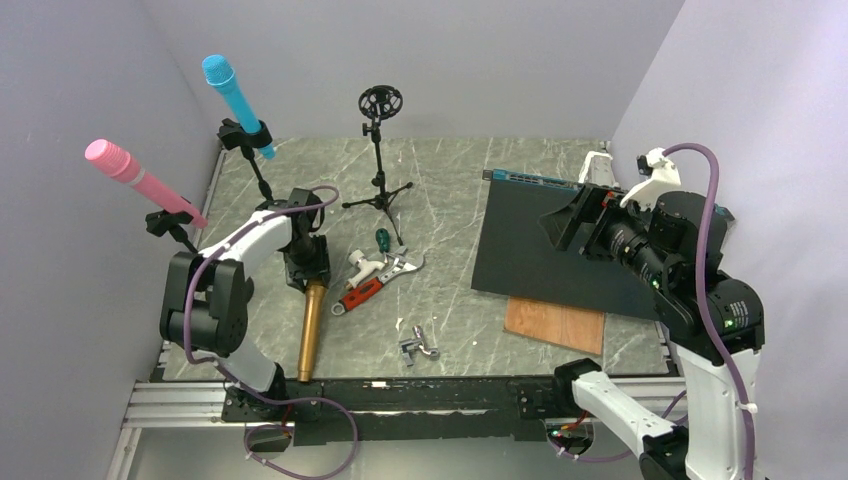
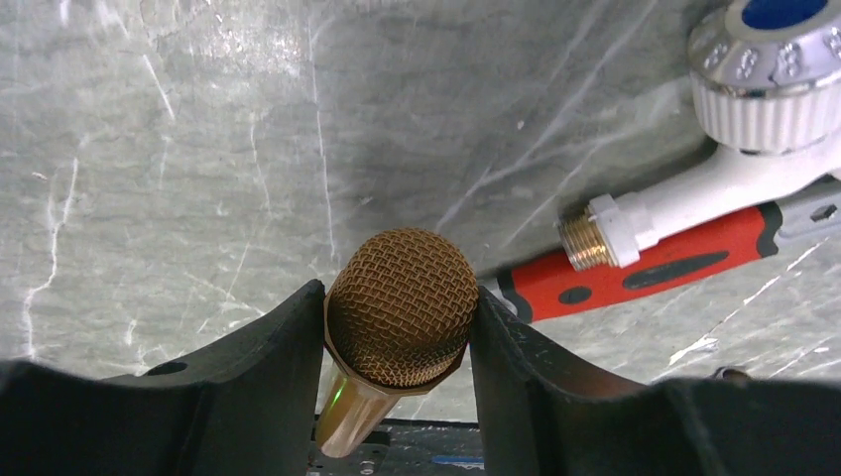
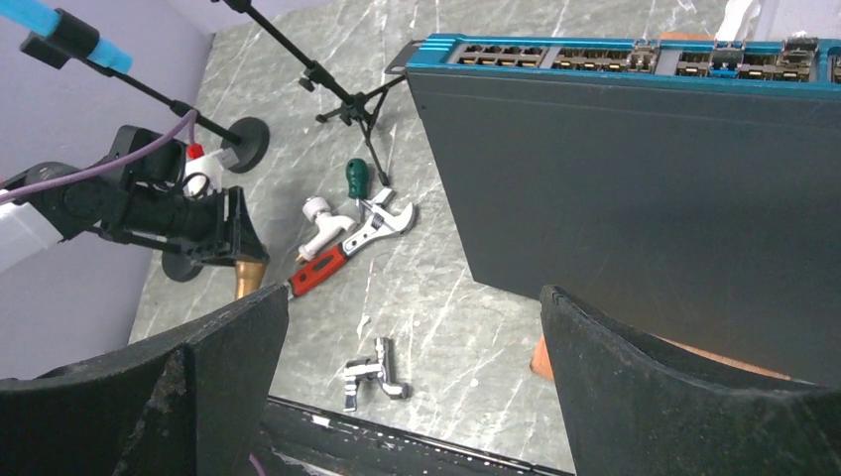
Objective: Remove the microphone from the stand
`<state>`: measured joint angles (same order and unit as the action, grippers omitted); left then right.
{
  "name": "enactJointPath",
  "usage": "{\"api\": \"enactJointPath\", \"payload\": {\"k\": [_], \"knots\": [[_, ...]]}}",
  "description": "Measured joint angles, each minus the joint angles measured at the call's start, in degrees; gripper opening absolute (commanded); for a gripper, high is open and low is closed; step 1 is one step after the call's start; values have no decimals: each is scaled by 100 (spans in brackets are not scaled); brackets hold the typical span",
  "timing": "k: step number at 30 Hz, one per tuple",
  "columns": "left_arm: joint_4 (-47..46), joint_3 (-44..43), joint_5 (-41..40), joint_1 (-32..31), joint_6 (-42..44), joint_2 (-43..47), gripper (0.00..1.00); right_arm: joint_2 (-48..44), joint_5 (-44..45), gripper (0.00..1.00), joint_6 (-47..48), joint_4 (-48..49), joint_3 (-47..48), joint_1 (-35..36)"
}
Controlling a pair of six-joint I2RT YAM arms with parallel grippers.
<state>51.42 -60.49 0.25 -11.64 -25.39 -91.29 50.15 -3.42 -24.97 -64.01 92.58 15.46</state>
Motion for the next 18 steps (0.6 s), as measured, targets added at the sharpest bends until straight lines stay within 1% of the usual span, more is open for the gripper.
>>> {"api": "enactJointPath", "payload": {"k": [9,10,14,15,16,18], "knots": [[-398,4,-9,129,-337,-479,0,17,22,100,-17,-11,-72,0],[-435,4,-7,140,-389,-551,2,31,22,100,-17,-9,-72,0],[-417,-28,24,175,-518,-599,20,101,22,100,-20,-11,-72,0],[-415,-28,26,177,-544,-599,26,118,22,100,-17,-9,-74,0],[-413,-28,31,181,-560,-599,31,127,22,100,-17,-9,-74,0],[-407,-28,28,181,-577,-599,37,140,22,100,-17,-9,-76,0]]}}
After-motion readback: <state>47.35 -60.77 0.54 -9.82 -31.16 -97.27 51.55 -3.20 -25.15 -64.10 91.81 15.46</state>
